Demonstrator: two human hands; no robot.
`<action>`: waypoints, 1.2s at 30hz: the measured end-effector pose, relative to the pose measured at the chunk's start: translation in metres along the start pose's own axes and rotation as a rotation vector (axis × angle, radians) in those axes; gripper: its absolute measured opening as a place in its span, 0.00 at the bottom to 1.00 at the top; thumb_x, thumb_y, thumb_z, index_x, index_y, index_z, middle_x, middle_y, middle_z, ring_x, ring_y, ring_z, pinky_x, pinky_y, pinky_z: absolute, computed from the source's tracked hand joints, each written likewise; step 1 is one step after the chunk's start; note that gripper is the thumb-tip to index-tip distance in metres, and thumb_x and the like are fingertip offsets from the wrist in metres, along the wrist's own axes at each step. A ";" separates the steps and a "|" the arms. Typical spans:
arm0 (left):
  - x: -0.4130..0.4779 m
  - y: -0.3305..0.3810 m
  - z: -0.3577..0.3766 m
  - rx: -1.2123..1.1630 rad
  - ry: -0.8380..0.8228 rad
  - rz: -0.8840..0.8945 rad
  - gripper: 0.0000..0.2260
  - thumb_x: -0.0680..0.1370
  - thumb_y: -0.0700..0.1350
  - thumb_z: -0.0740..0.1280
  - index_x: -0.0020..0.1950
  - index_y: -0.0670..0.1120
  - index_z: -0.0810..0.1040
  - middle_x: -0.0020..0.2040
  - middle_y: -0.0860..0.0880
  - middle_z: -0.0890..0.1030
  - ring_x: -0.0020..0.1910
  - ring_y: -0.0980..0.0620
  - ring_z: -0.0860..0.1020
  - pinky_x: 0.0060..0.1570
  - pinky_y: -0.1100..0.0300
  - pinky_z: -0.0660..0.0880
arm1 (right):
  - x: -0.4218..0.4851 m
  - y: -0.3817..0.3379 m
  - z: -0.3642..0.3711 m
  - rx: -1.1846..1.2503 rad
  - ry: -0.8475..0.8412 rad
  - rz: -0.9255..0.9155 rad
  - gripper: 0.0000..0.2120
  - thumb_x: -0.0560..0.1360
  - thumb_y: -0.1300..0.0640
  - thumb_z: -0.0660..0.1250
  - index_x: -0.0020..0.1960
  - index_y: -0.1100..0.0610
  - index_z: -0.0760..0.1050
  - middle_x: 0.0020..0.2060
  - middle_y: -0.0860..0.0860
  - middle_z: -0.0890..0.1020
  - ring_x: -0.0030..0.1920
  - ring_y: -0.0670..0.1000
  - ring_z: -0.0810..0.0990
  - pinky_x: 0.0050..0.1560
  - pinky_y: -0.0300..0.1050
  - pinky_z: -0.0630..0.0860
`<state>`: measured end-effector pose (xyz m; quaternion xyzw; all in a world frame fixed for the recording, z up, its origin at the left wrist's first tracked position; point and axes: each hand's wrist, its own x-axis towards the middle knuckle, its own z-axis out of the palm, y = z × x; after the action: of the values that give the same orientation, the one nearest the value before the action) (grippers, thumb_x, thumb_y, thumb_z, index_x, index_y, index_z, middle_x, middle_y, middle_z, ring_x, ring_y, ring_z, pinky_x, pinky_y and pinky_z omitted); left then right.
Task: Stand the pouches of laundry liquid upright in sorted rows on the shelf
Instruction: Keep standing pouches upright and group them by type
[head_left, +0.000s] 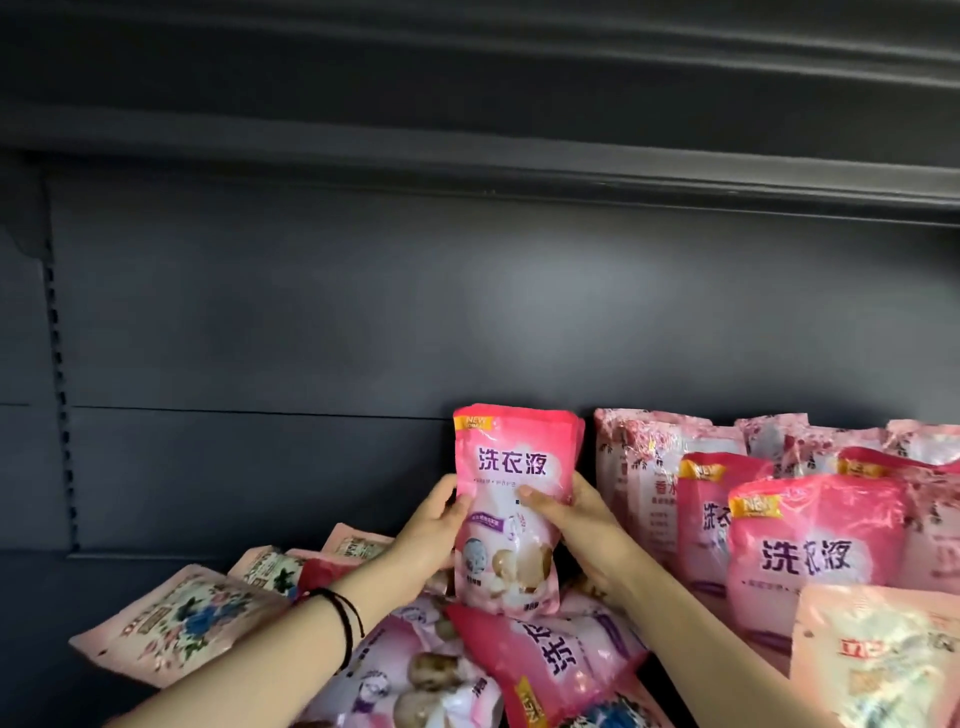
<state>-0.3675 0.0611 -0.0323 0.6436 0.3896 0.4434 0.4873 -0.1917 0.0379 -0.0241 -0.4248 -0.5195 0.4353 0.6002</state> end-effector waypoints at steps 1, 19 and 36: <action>-0.002 -0.002 0.000 0.005 -0.014 -0.007 0.08 0.82 0.50 0.56 0.53 0.61 0.72 0.57 0.53 0.80 0.56 0.51 0.79 0.58 0.46 0.77 | 0.000 0.002 -0.001 -0.022 -0.016 0.010 0.20 0.72 0.62 0.72 0.62 0.58 0.73 0.53 0.54 0.84 0.54 0.54 0.83 0.55 0.51 0.80; -0.052 -0.001 0.011 -0.050 -0.076 -0.132 0.11 0.83 0.48 0.54 0.53 0.65 0.71 0.61 0.51 0.79 0.55 0.46 0.81 0.49 0.49 0.81 | -0.047 -0.004 -0.014 -0.081 -0.116 0.034 0.20 0.72 0.61 0.72 0.62 0.50 0.73 0.54 0.50 0.84 0.55 0.50 0.83 0.54 0.48 0.80; -0.011 -0.017 -0.008 0.021 -0.016 -0.075 0.17 0.82 0.50 0.56 0.72 0.60 0.62 0.72 0.53 0.69 0.69 0.48 0.70 0.68 0.43 0.68 | -0.005 0.017 0.002 0.122 -0.035 0.006 0.11 0.75 0.65 0.67 0.57 0.58 0.76 0.50 0.55 0.85 0.52 0.53 0.83 0.56 0.49 0.79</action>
<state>-0.3798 0.0566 -0.0501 0.6372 0.4140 0.4157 0.4999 -0.1953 0.0371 -0.0414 -0.3814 -0.5009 0.4755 0.6145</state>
